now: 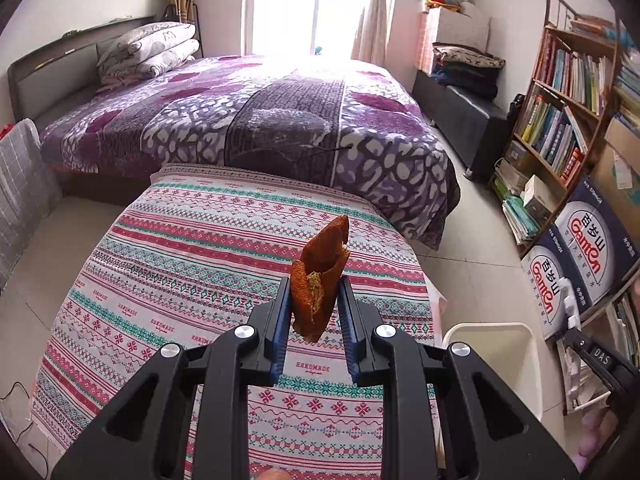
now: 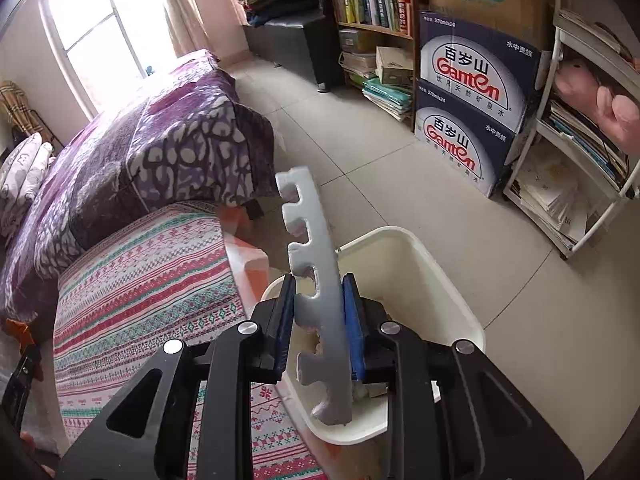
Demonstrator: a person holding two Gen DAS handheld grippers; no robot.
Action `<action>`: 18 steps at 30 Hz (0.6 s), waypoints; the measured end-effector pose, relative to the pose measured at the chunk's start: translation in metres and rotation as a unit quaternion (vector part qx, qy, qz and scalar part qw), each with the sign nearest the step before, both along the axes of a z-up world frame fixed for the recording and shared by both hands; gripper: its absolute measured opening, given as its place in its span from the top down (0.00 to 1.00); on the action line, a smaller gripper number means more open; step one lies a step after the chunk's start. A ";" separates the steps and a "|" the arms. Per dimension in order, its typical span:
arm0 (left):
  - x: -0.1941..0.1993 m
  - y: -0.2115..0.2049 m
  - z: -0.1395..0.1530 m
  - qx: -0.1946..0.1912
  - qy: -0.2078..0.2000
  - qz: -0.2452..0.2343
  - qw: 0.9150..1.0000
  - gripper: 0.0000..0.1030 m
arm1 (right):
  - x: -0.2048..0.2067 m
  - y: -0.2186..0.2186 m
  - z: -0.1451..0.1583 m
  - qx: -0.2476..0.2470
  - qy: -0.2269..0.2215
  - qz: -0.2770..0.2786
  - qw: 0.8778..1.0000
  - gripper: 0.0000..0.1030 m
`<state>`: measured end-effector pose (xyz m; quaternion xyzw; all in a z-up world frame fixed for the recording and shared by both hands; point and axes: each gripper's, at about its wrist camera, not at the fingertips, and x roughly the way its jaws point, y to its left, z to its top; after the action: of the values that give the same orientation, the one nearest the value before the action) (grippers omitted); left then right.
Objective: Collect trash
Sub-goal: 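Carry toe separator to bin and open right tool while left carries orange peel, then open left tool over the bin to drop the orange peel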
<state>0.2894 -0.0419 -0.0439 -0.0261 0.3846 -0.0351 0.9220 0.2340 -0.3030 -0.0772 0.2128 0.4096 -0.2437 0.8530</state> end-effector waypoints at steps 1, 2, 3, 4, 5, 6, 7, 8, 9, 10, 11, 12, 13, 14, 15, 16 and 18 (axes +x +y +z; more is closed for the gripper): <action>-0.001 -0.005 0.000 0.000 0.000 -0.005 1.000 0.77 | -0.001 -0.004 0.000 0.001 0.001 -0.003 1.000 0.75; -0.002 -0.010 0.000 0.001 0.000 -0.010 1.000 0.77 | -0.003 -0.009 0.000 0.002 0.000 -0.009 1.000 0.67; -0.003 -0.015 0.000 0.001 0.001 -0.015 1.000 0.77 | -0.006 -0.014 0.000 0.005 0.000 -0.016 1.000 0.56; -0.005 -0.021 0.000 0.001 0.001 -0.021 1.000 0.77 | -0.010 -0.019 0.000 0.007 -0.001 -0.024 1.000 0.51; -0.006 -0.027 0.000 0.001 0.001 -0.027 1.000 0.77 | -0.013 -0.023 0.001 0.009 -0.003 -0.033 0.999 0.45; -0.008 -0.033 0.000 0.002 0.000 -0.034 0.999 0.77 | -0.017 -0.028 0.002 0.009 -0.007 -0.042 0.999 0.43; -0.010 -0.040 0.000 0.003 -0.001 -0.039 0.999 0.77 | -0.020 -0.032 0.004 0.008 -0.010 -0.047 0.999 0.41; -0.012 -0.046 0.000 0.004 -0.001 -0.046 0.999 0.77 | -0.023 -0.037 0.005 0.006 -0.012 -0.052 0.999 0.37; -0.014 -0.054 0.000 0.005 -0.001 -0.052 0.999 0.77 | -0.026 -0.042 0.006 0.005 -0.014 -0.058 0.998 0.35; -0.015 -0.060 -0.001 0.006 -0.002 -0.057 0.998 0.77 | -0.030 -0.047 0.006 0.005 -0.017 -0.065 0.998 0.35; -0.017 -0.067 -0.002 0.007 -0.001 -0.063 0.998 0.77 | -0.033 -0.051 0.007 0.007 -0.019 -0.070 0.997 0.34; -0.019 -0.074 -0.002 0.009 -0.001 -0.069 0.998 0.77 | -0.036 -0.056 0.007 0.009 -0.019 -0.072 0.997 0.34; -0.021 -0.082 -0.003 0.011 -0.001 -0.076 0.997 0.77 | -0.039 -0.060 0.007 0.011 -0.020 -0.076 0.997 0.34; -0.022 -0.089 -0.004 0.013 0.000 -0.082 0.997 0.77 | -0.041 -0.065 0.007 0.014 -0.020 -0.079 0.997 0.34; -0.025 -0.097 -0.005 0.015 0.000 -0.089 0.996 0.77 | -0.044 -0.069 0.006 0.016 -0.020 -0.083 0.996 0.32; -0.027 -0.105 -0.007 0.017 0.000 -0.097 0.995 0.77 | -0.048 -0.074 0.006 0.019 -0.022 -0.089 0.996 0.31; -0.032 -0.121 -0.009 0.020 0.002 -0.112 0.993 0.77 | -0.056 -0.084 0.008 0.023 -0.028 -0.100 0.994 0.30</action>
<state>0.2571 -0.1630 -0.0528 0.0356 0.3871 -0.1307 0.9120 0.1778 -0.3873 -0.0694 0.2789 0.3679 -0.3127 0.8301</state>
